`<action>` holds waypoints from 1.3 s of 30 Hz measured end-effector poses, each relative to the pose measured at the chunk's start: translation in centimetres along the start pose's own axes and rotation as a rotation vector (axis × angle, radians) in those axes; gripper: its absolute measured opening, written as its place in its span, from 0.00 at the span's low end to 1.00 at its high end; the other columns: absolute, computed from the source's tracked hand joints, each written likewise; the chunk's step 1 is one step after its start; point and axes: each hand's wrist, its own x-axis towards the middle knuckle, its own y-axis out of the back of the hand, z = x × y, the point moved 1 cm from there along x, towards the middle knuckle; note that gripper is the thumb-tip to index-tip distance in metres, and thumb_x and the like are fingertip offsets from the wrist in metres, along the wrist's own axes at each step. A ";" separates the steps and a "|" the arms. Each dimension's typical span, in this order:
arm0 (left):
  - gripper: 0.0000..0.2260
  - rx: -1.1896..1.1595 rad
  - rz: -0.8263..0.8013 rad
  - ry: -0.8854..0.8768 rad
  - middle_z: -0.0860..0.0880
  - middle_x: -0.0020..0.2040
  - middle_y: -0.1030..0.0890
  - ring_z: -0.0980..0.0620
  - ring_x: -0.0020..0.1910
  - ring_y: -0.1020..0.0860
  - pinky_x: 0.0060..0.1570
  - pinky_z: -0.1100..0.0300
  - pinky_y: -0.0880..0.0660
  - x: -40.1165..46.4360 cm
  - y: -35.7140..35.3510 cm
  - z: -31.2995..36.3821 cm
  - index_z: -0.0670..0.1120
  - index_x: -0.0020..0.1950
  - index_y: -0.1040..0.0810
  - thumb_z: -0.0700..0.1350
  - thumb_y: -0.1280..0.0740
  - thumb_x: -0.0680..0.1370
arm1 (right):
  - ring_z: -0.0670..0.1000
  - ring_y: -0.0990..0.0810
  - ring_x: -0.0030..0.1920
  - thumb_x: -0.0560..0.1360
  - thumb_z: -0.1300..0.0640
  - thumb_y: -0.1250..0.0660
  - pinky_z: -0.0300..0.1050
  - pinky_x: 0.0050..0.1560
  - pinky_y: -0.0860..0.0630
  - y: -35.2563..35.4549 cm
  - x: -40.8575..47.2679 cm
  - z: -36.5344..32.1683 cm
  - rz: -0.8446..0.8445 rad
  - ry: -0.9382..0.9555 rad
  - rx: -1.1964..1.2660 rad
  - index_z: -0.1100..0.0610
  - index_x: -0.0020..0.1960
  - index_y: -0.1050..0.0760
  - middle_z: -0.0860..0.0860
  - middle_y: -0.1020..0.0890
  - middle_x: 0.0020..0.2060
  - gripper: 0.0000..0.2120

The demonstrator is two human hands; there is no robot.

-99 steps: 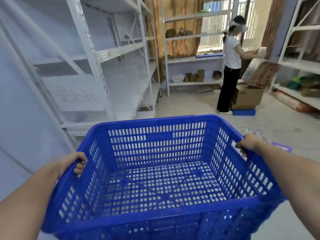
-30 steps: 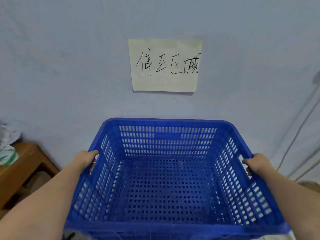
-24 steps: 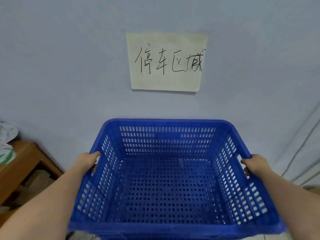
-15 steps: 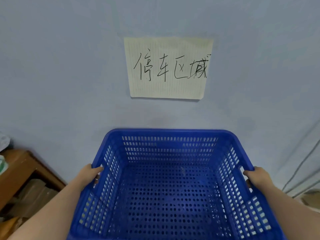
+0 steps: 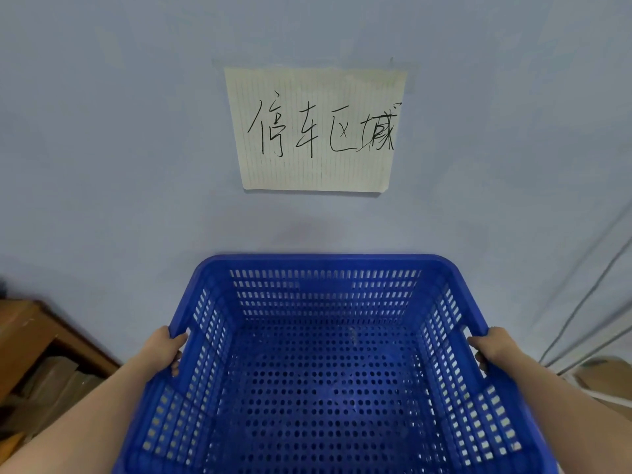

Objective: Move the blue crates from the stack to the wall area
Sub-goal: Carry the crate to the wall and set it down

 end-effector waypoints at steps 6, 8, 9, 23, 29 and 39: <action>0.06 0.040 -0.005 -0.003 0.41 0.22 0.29 0.46 0.19 0.30 0.27 0.54 0.27 -0.3 0.3 -0.4 0.34 0.51 0.32 0.38 0.42 0.81 | 0.57 0.26 0.26 0.73 0.65 0.35 0.53 0.41 0.24 -0.1 0.0 1.0 0.001 0.012 0.005 0.70 0.39 0.27 0.51 0.26 0.13 0.08; 0.06 0.059 -0.008 -0.004 0.41 0.22 0.29 0.46 0.19 0.30 0.27 0.54 0.27 -0.4 0.3 -0.5 0.35 0.50 0.32 0.38 0.42 0.81 | 0.56 0.26 0.26 0.73 0.64 0.35 0.51 0.39 0.25 -0.3 -0.3 1.1 0.013 0.020 0.027 0.70 0.44 0.26 0.55 0.23 0.18 0.07; 0.06 0.064 -0.010 -0.004 0.41 0.22 0.28 0.46 0.19 0.30 0.27 0.54 0.27 -0.4 0.3 -0.4 0.34 0.51 0.32 0.38 0.42 0.81 | 0.56 0.25 0.27 0.73 0.64 0.35 0.49 0.38 0.26 -0.3 -0.5 1.0 0.026 0.027 0.038 0.69 0.46 0.26 0.58 0.22 0.22 0.07; 0.07 0.069 0.035 -0.017 0.38 0.26 0.28 0.46 0.20 0.30 0.27 0.53 0.27 0.9 0.3 0.4 0.32 0.54 0.32 0.37 0.41 0.81 | 0.59 0.18 0.34 0.72 0.58 0.35 0.51 0.43 0.20 -0.5 -1.0 -1.0 0.104 0.080 0.024 0.61 0.47 0.26 0.60 0.17 0.35 0.08; 0.06 0.116 0.059 -0.021 0.38 0.25 0.26 0.44 0.22 0.28 0.33 0.47 0.24 0.7 0.5 0.0 0.34 0.51 0.31 0.38 0.41 0.81 | 0.59 0.20 0.33 0.73 0.59 0.36 0.53 0.44 0.20 -0.4 -1.3 -1.2 0.063 0.064 0.027 0.62 0.49 0.28 0.59 0.19 0.35 0.07; 0.08 0.131 0.143 -0.054 0.38 0.29 0.26 0.43 0.23 0.27 0.33 0.48 0.25 0.2 1.3 -0.8 0.35 0.47 0.31 0.40 0.39 0.80 | 0.59 0.20 0.33 0.73 0.56 0.36 0.55 0.43 0.19 -1.0 -2.9 -0.5 0.066 0.097 0.041 0.61 0.46 0.27 0.60 0.19 0.34 0.08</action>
